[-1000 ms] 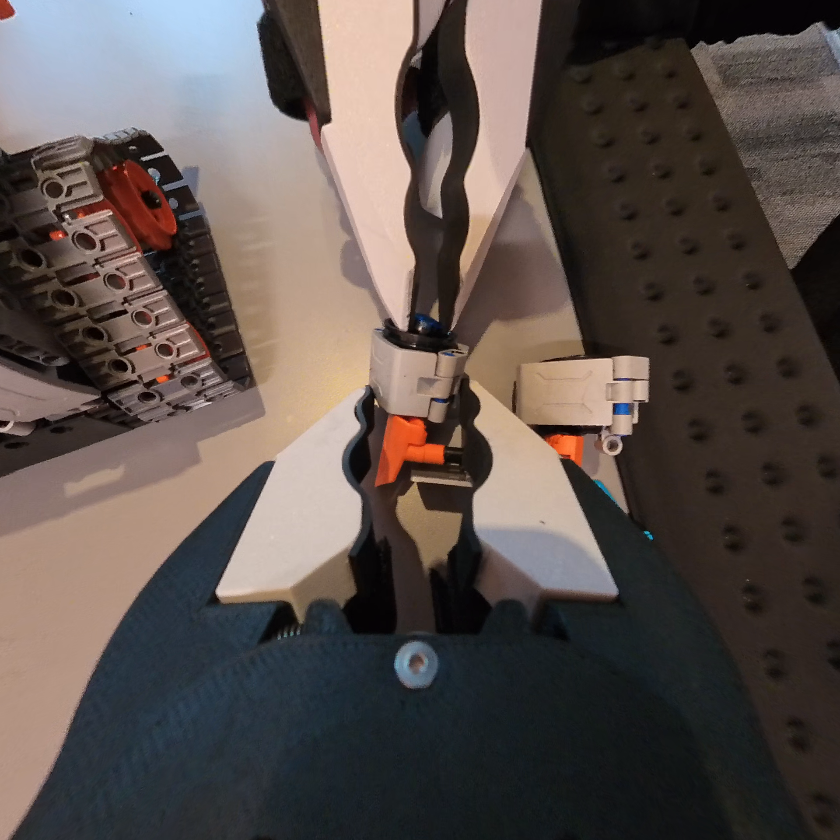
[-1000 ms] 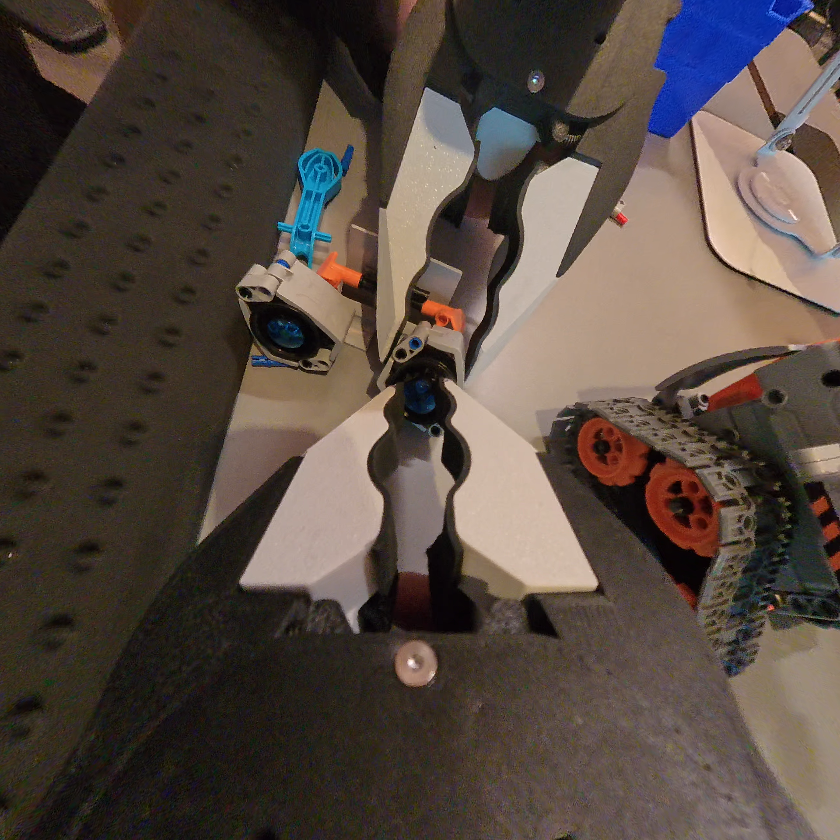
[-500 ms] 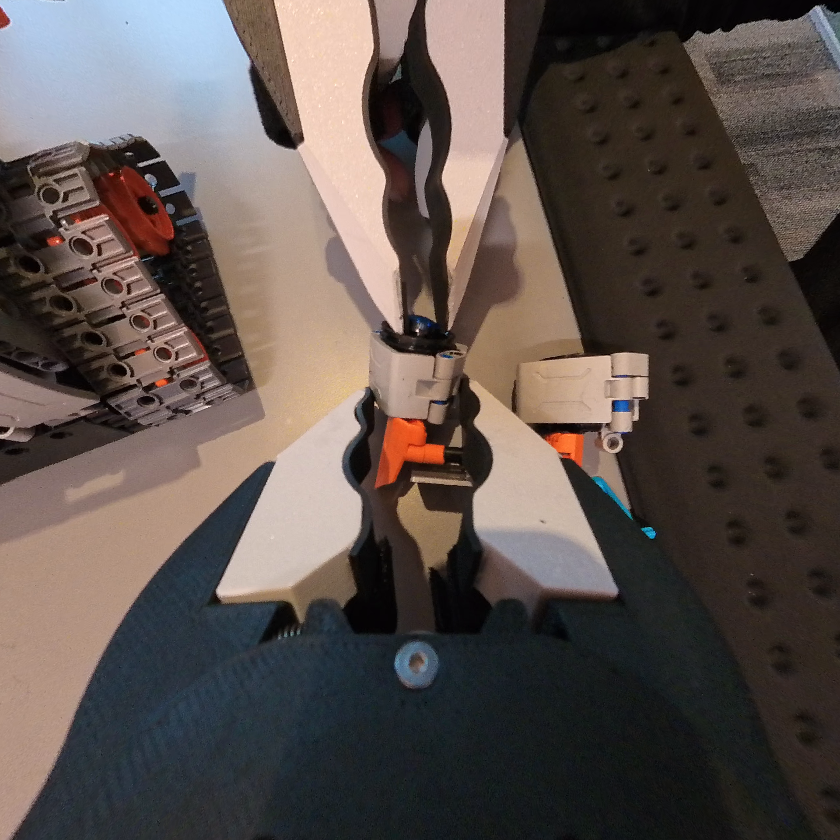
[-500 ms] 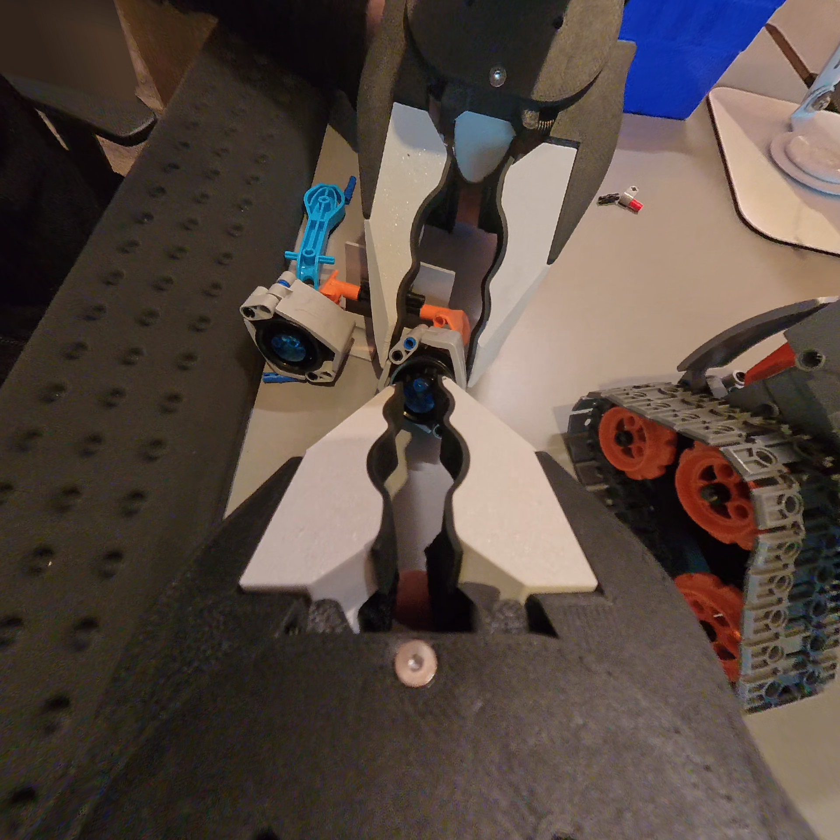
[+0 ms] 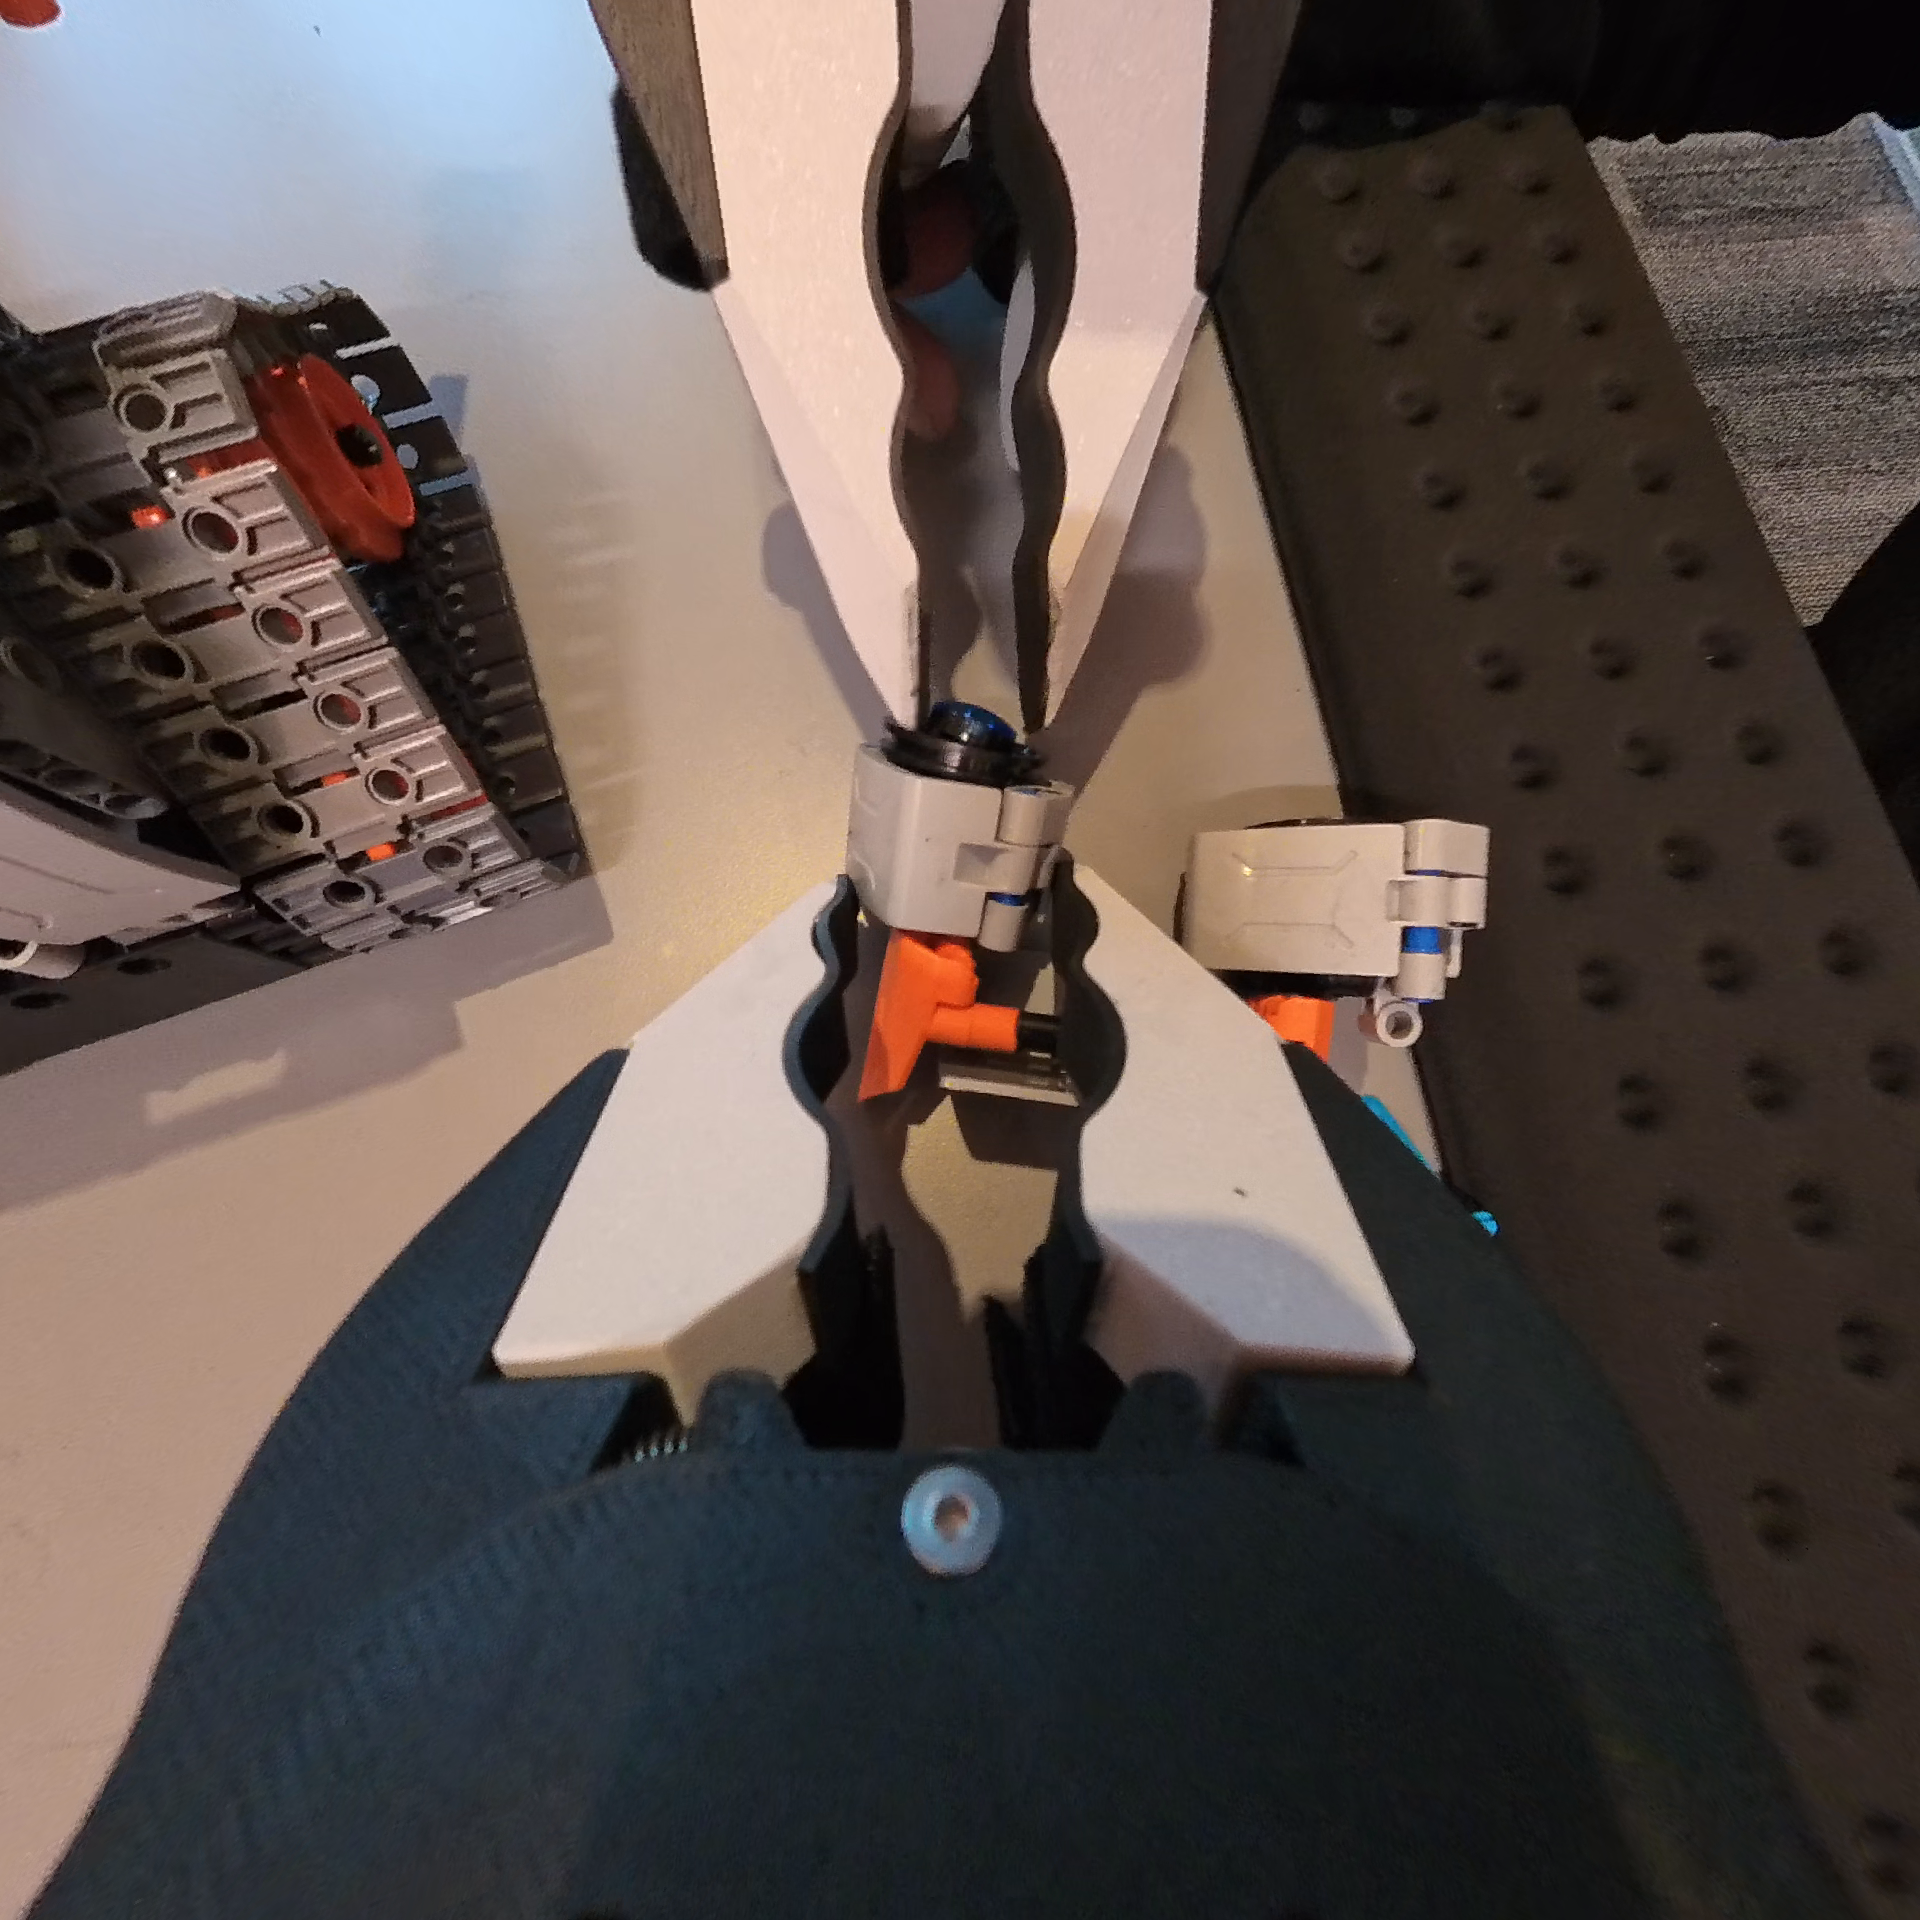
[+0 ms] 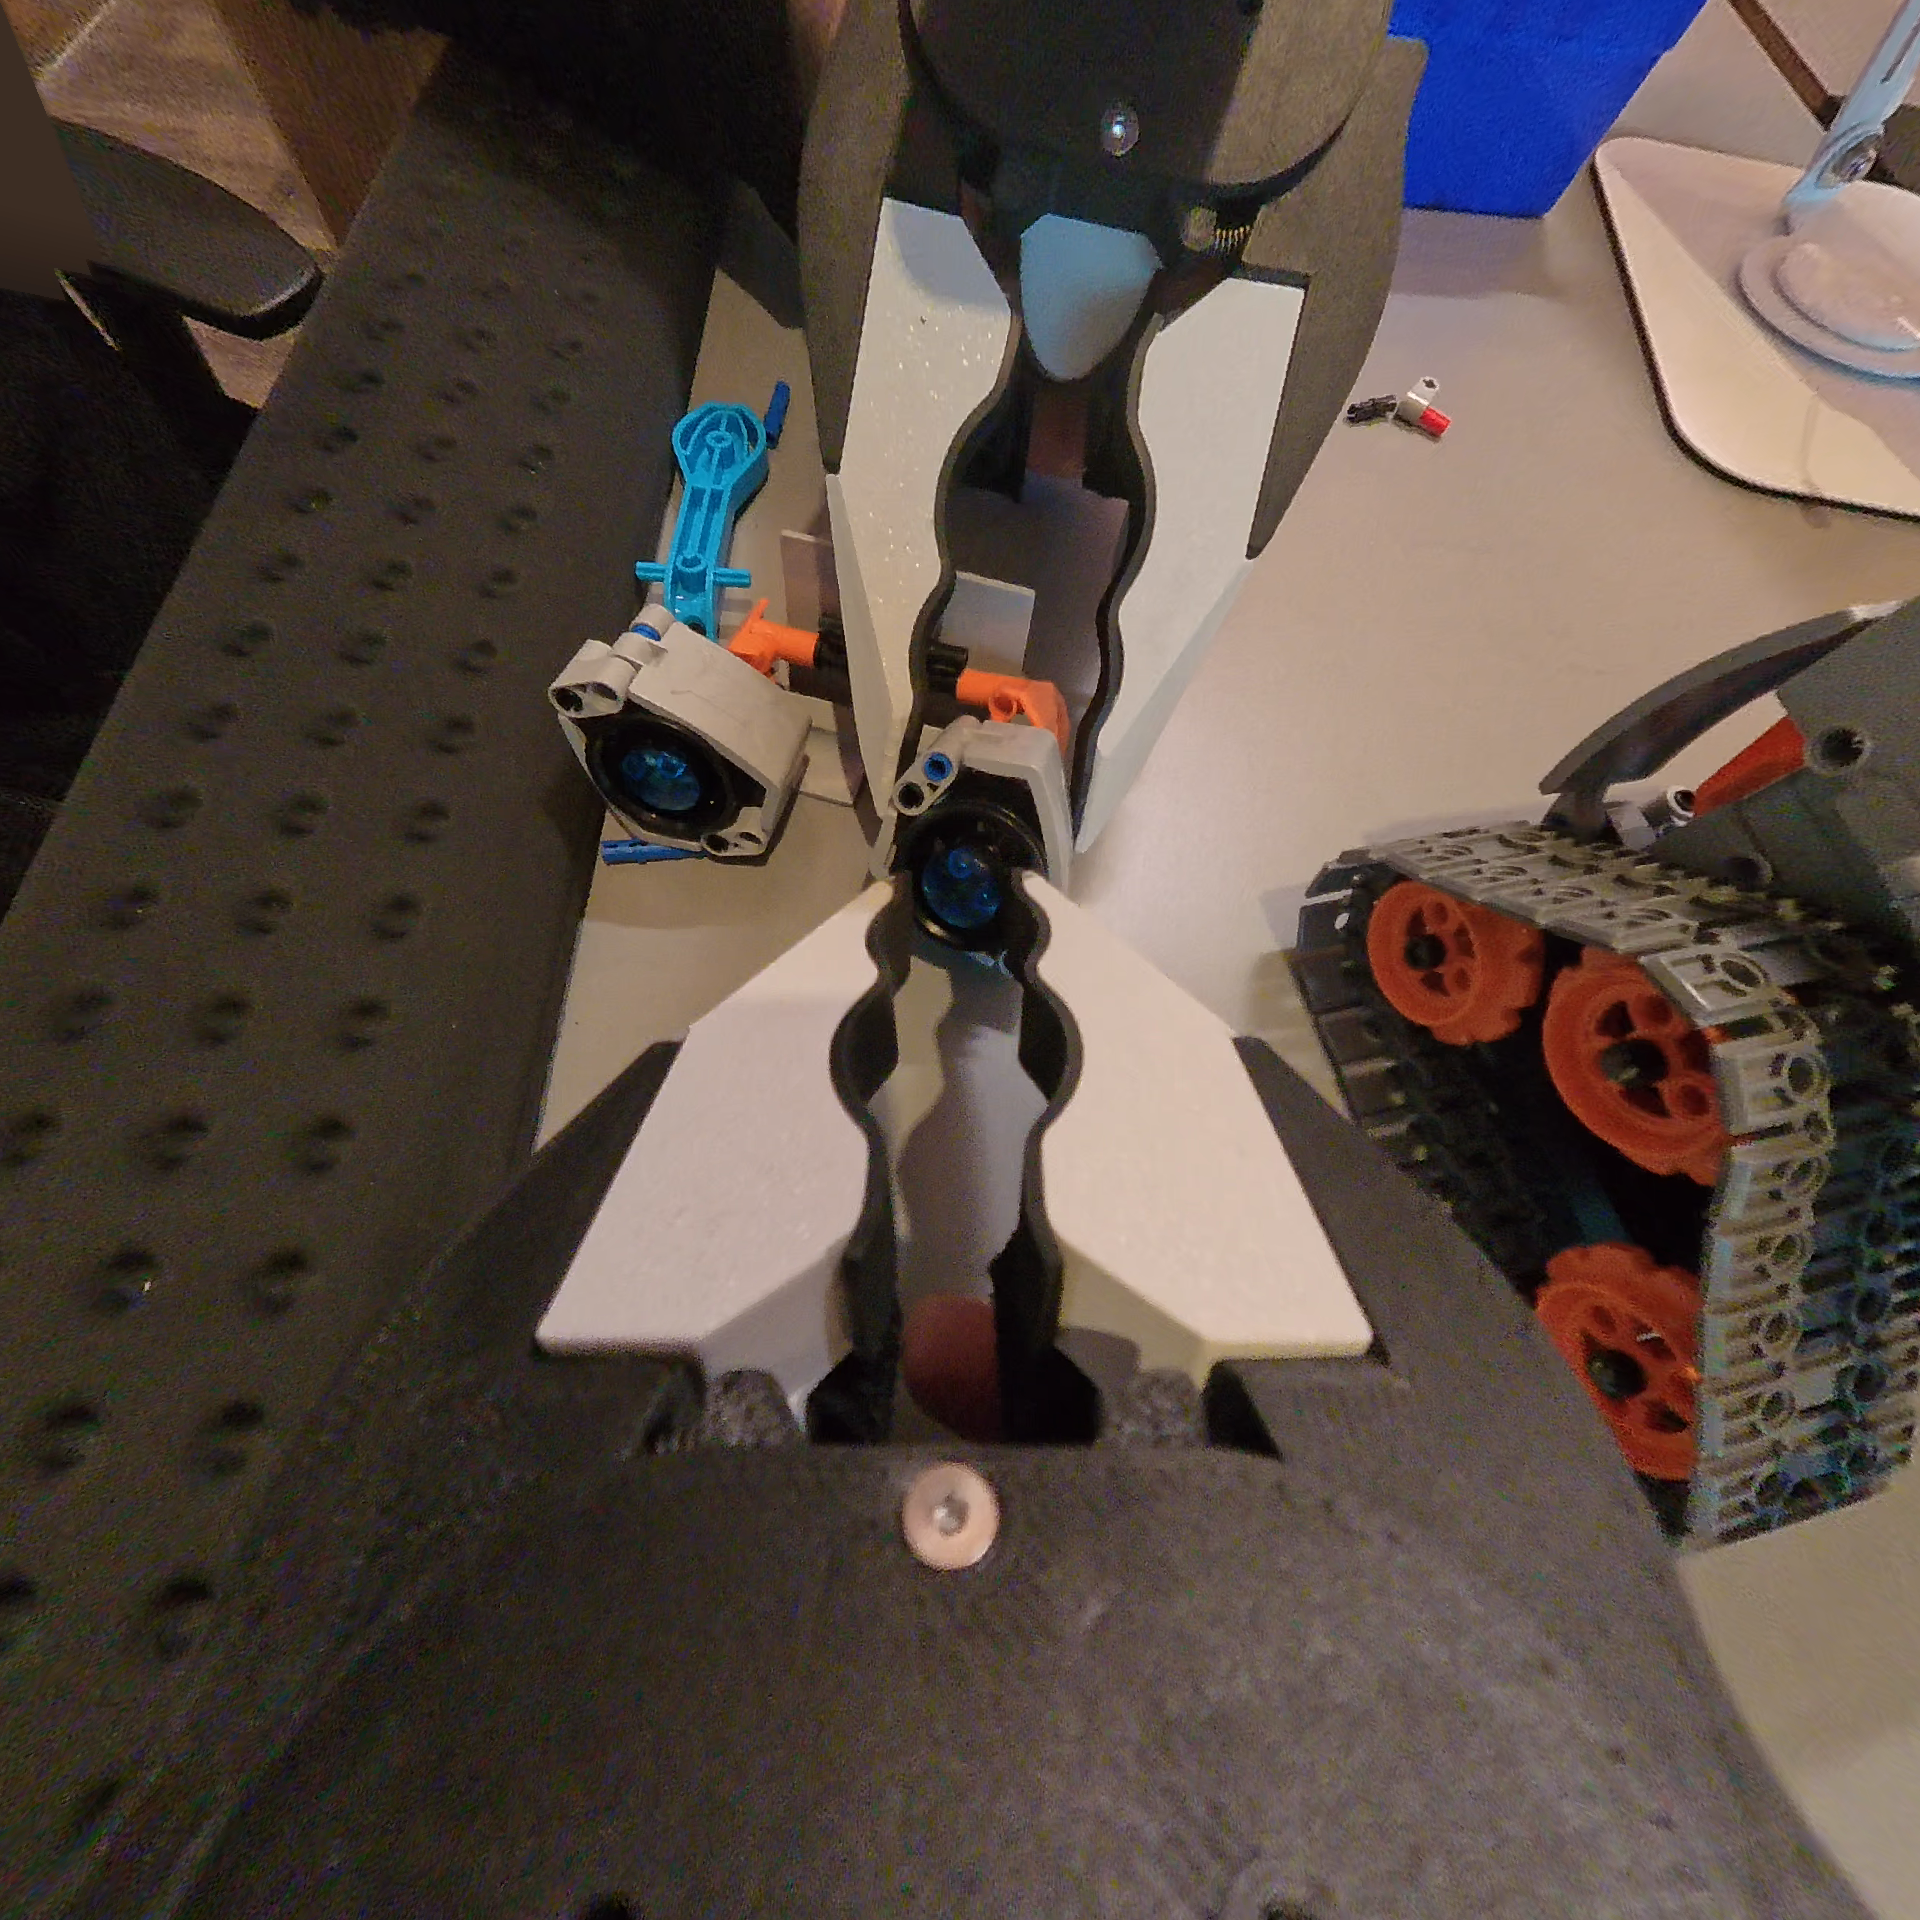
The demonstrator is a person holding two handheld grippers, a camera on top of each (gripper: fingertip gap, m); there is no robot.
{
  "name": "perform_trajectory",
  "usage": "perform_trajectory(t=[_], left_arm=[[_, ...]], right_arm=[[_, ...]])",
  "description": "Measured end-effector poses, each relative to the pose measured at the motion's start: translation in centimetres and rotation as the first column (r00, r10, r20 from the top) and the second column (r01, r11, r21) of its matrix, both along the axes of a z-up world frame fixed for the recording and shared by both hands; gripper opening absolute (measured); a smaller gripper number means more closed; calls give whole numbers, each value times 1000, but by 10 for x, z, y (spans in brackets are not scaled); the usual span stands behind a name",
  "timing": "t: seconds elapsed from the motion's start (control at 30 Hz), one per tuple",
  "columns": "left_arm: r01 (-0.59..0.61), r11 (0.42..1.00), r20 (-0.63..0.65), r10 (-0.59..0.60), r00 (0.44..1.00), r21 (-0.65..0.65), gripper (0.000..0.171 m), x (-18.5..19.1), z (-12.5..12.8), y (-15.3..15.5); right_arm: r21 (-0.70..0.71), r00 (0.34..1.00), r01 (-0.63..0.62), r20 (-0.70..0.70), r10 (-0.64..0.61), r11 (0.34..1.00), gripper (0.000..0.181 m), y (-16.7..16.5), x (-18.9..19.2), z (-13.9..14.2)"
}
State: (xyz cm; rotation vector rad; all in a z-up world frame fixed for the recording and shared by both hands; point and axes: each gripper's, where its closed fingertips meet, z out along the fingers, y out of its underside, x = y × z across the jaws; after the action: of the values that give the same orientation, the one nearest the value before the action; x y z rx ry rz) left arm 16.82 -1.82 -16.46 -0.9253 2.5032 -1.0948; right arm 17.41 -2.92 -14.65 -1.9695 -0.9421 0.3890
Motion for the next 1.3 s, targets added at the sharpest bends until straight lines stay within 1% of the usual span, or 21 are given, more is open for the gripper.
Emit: perform_trajectory(t=[0.23, 0.3, 0.37, 0.93, 1.3], left_arm=[[0, 1000, -1, 0, 1000, -2, 35, 0, 0, 0], [-1, 1000, -2, 1, 1000, -6, 35, 0, 0, 0], [0, 1000, -2, 0, 1000, -7, 35, 0, 0, 0], [-12, 1000, 8, 12, 1000, -9, 34, 0, 0, 0], [-42, 998, 4, 42, 999, -48, 33, -1, 0, 0]], right_arm=[[-4, 999, 48, -10, -48, 999, 13, -1, 8, 5], [-11, 999, 33, -2, -33, 999, 4, -3, 5, 4], [-14, 1000, 25, 8, -25, 1000, 0, -3, 2, 3], [8, 999, 28, 44, -29, 1000, 0, -2, 1, 2], [49, 995, 24, 96, -28, 999, 0, -2, 1, 1]])
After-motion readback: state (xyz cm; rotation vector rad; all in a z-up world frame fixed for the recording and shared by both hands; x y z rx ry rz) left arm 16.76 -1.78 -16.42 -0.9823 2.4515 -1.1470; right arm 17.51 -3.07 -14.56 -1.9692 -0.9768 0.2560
